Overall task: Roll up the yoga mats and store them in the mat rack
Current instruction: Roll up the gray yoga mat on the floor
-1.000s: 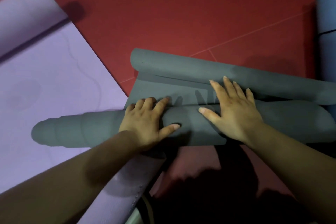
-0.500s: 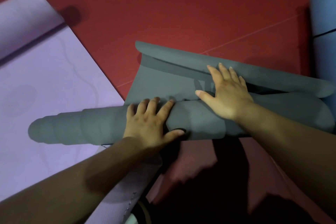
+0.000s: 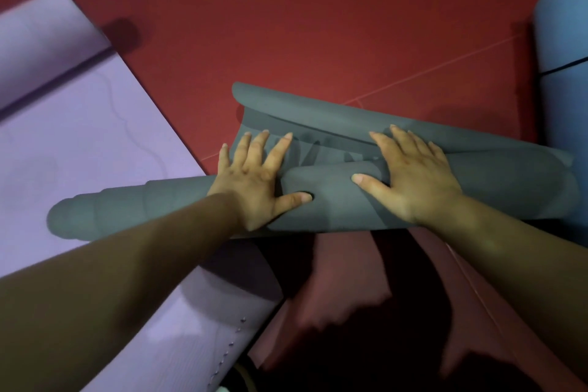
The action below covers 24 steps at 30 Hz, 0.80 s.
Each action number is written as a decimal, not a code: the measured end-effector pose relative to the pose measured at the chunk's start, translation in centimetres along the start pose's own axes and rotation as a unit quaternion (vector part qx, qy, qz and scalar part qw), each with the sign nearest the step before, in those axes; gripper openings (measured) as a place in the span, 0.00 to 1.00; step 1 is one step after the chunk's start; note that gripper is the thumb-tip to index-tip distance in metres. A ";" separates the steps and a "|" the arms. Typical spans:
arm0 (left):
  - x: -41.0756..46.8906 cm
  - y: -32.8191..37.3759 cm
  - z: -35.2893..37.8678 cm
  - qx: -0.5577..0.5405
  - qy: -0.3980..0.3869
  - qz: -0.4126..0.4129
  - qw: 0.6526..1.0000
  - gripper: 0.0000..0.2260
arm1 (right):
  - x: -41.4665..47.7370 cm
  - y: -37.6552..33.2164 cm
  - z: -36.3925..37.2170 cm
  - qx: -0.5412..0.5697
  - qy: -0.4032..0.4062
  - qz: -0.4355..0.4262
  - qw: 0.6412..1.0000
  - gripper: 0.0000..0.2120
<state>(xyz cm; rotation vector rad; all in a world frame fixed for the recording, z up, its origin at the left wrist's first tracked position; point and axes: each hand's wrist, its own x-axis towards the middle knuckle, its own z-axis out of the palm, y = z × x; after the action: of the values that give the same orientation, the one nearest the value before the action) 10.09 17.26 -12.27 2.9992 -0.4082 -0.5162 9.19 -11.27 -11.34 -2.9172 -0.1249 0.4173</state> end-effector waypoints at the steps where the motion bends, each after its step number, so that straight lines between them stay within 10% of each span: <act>1: 0.5 -0.1 -0.2 0.000 0.003 -0.002 1.000 0.51 | 0.1 0.1 0.1 0.000 0.018 -0.001 1.000 0.47; 11: 2.8 0.3 -2.3 0.079 -0.022 0.044 0.996 0.45 | 2.3 -0.2 -0.2 -0.022 0.030 0.031 0.999 0.47; 24: 0.9 4.4 0.0 0.042 -0.023 0.016 0.999 0.42 | 8.8 -0.3 -1.9 0.015 -0.168 0.125 0.978 0.49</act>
<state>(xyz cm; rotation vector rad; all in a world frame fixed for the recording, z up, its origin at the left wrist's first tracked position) 9.84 12.81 -12.11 3.0609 -0.4926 -0.5820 18.12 -10.31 -11.89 -2.8131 0.2024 0.9433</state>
